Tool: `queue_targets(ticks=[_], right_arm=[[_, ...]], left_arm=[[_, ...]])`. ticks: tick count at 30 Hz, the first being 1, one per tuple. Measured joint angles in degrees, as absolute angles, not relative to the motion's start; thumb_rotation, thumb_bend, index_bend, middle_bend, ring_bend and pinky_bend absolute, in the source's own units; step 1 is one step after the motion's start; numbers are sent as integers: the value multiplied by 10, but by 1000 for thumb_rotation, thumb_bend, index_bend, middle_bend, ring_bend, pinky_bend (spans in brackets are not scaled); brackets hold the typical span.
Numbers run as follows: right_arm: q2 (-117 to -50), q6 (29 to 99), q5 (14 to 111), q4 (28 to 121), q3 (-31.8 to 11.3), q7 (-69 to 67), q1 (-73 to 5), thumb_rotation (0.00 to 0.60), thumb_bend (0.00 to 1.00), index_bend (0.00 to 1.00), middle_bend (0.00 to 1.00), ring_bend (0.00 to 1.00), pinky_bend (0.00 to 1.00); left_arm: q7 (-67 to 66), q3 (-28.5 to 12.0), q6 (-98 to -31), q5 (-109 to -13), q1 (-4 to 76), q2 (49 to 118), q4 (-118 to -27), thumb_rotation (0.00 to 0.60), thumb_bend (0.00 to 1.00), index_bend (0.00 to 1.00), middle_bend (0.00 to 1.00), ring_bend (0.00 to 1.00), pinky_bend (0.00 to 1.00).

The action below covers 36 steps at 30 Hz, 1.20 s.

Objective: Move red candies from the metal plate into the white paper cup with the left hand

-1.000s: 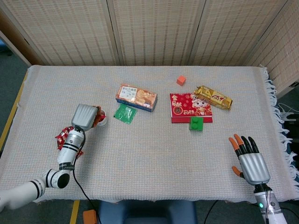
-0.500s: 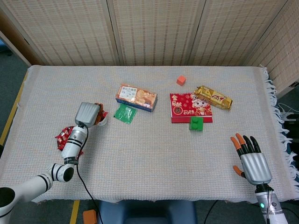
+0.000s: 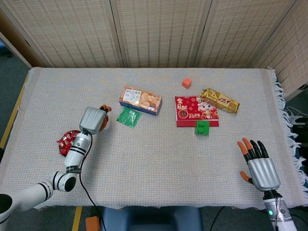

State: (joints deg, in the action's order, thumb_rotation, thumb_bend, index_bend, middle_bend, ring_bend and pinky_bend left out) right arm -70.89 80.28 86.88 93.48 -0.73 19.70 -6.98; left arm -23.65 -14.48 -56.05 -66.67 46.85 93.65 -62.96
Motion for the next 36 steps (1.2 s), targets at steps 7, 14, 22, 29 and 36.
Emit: queue_targets(ticks=[7,14,22,29,36], right_arm=[[-707,808,879,936,-4,192,-68,600,116,0,0,0,31],[-704,818,915,934,11,179,-66,600,116,0,0,0,31],[-701,823,930,935,20,175,-62,600,116,0,0,0,31],[-701,823,938,936,25,178,-60,600,116,0,0,0,31],[-703,820,936,936,25,184,-59,600,116,0,0,0,31]], left_arm=[[-241,-121,-608,-691,432,891,-716,600,389,257,287,831,1000],[-211,-14,-697,-765,322,830,-810,600,392,261,310,831,1000],[-190,77,-771,-847,225,822,-782,600,393,286,344,831,1000],[-199,79,-793,-880,204,859,-694,600,392,268,305,832,1000],[-193,62,-783,-898,209,896,-621,600,391,258,276,831,1000]])
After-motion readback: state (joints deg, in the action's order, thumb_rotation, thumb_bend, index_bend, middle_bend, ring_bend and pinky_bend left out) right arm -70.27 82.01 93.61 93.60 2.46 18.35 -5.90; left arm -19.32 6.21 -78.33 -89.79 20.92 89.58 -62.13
